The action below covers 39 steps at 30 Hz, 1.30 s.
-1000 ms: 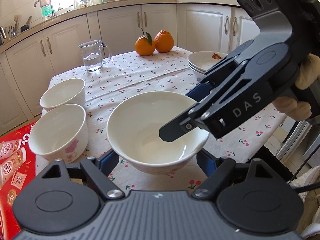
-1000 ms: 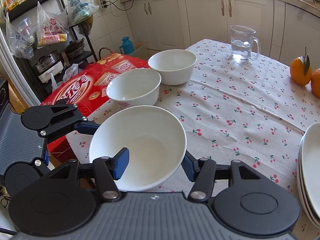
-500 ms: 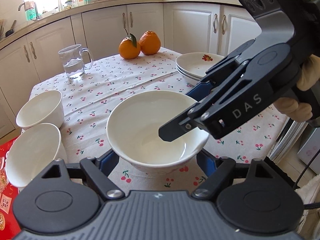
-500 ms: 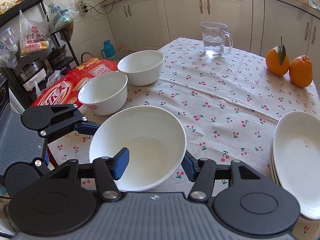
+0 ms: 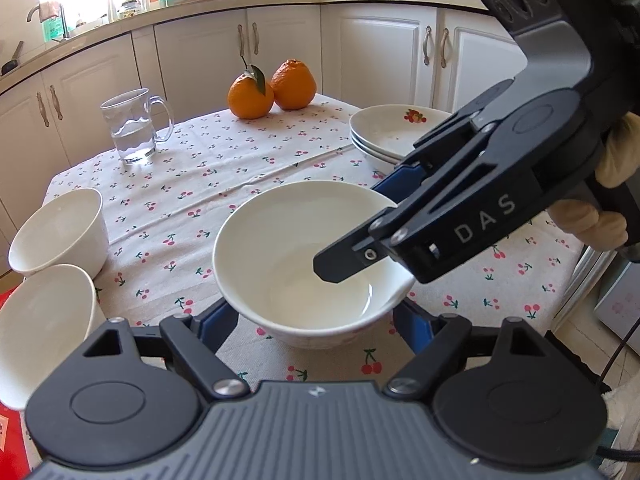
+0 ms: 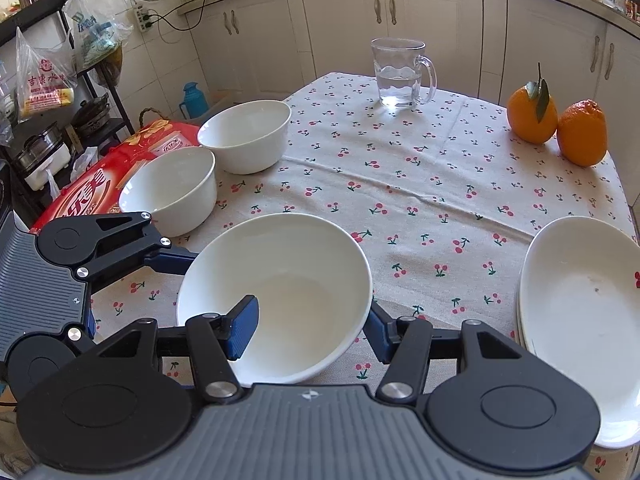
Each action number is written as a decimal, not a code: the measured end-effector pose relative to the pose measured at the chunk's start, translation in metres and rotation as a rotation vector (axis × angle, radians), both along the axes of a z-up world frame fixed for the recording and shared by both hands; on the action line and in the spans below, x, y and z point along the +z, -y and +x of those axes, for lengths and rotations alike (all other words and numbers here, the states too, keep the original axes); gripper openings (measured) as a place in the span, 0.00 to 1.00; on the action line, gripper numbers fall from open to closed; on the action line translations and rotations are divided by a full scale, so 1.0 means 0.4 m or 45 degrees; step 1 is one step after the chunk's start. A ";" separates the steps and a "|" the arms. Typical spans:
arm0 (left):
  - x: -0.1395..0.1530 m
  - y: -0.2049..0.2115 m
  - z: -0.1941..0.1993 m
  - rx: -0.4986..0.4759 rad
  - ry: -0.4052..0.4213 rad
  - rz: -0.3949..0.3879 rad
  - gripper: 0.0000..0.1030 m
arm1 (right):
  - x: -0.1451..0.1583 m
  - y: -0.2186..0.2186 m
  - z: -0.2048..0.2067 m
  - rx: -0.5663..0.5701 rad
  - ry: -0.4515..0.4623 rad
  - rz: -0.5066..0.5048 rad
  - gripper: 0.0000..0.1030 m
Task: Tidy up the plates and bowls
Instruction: 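Lift the white bowl with the right tool and carry it toward the plates, then lower the bowl onto the table beside the plates and open the right gripper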
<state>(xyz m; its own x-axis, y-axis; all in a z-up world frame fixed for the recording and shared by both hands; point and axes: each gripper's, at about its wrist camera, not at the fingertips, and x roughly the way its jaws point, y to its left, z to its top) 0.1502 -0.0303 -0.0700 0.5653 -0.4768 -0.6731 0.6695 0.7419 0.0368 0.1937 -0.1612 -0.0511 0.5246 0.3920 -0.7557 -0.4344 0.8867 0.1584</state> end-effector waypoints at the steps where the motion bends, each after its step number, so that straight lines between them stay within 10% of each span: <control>1: -0.002 0.001 0.002 0.000 -0.003 -0.003 0.82 | -0.002 0.002 0.003 -0.004 -0.001 0.001 0.60; 10: -0.004 0.001 -0.003 0.003 0.027 0.008 0.85 | -0.011 0.006 0.010 -0.012 -0.004 0.007 0.62; 16: -0.003 -0.008 -0.008 0.023 0.026 0.012 0.91 | 0.005 0.001 -0.001 -0.024 0.055 0.012 0.98; 39: 0.064 -0.192 -0.097 0.339 0.161 -0.045 0.91 | 0.084 -0.119 -0.044 0.039 0.186 -0.121 1.00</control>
<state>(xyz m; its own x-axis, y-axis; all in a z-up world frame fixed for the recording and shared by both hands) 0.1114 0.0465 -0.0446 0.7520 -0.3223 -0.5750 0.4431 0.8930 0.0789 0.1763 -0.1135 -0.0174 0.6204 0.3401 -0.7067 -0.4738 0.8806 0.0079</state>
